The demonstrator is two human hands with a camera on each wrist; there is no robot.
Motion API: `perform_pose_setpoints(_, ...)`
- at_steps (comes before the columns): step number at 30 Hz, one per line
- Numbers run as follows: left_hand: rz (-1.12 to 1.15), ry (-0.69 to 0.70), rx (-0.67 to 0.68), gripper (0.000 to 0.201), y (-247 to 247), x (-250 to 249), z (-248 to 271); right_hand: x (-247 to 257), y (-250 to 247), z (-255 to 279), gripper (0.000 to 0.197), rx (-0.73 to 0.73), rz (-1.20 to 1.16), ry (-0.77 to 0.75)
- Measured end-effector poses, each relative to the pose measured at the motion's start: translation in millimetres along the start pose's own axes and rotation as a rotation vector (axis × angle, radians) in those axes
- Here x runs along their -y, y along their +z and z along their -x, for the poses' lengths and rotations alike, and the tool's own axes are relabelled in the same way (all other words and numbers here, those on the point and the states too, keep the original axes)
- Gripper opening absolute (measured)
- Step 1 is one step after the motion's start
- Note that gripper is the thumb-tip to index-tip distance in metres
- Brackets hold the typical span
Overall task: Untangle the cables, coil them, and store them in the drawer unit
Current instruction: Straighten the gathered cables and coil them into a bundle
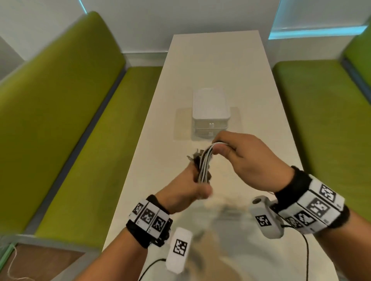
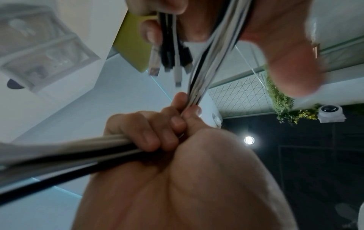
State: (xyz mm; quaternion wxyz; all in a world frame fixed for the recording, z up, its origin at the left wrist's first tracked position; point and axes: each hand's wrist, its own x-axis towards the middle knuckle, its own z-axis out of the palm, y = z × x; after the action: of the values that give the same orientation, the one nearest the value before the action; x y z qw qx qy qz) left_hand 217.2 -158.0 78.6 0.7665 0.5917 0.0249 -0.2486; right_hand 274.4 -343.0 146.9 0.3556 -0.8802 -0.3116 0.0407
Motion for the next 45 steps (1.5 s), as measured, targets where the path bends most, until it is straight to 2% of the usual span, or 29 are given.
perform_pose_setpoints(2,-0.129,0.006,0.039,0.064,10,6,4,1,10,-4,0.022,0.001,-0.030,0.036)
perform_pose_setpoints(4,-0.162,-0.023,-0.095,0.039,11,9,5,1,18,-6,0.017,-0.033,-0.054,0.071)
perform_pose_setpoints(6,-0.055,-0.077,-0.214,0.029,6,13,5,-1,21,-5,0.012,-0.125,-0.127,0.131)
perform_pose_setpoints(8,0.134,-0.129,-0.249,0.025,5,18,6,-2,21,0,0.021,-0.195,-0.197,0.170)
perform_pose_setpoints(11,0.342,-0.104,-0.282,0.020,7,22,4,-2,22,8,0.010,-0.196,-0.255,0.157)
perform_pose_setpoints(14,0.467,-0.014,-0.292,0.025,8,22,0,-7,27,14,0.018,-0.229,-0.357,0.172)
perform_pose_setpoints(18,0.547,0.033,-0.271,0.019,9,19,-1,-9,33,18,0.015,-0.319,-0.546,0.211)
perform_pose_setpoints(22,0.650,0.076,-0.240,0.039,13,15,-3,-3,46,24,0.013,-0.335,-0.714,0.308)
perform_pose_setpoints(25,0.672,0.076,-0.199,0.045,16,15,-7,-2,54,24,0.008,-0.401,-0.816,0.397)
perform_pose_setpoints(27,0.659,0.092,-0.171,0.059,17,14,-8,-2,58,23,0.005,-0.416,-0.859,0.456)
perform_pose_setpoints(31,0.553,0.063,-0.149,0.066,22,11,-5,-6,61,22,0.007,-0.404,-0.665,0.510)
perform_pose_setpoints(35,0.559,0.068,-0.171,0.067,21,14,-7,-3,68,25,0.008,-0.358,-0.657,0.554)
perform_pose_setpoints(41,0.648,0.135,-0.210,0.037,18,14,-9,-2,75,37,0.007,-0.209,-0.794,0.510)
perform_pose_setpoints(42,0.647,0.175,-0.240,0.035,16,13,-10,-5,75,38,0.009,-0.179,-0.776,0.515)
perform_pose_setpoints(44,0.630,0.251,-0.266,0.033,10,8,-15,-11,78,42,0.026,-0.098,-0.685,0.526)
perform_pose_setpoints(45,0.616,0.273,-0.269,0.033,8,4,-17,-13,79,43,0.029,-0.026,-0.555,0.499)
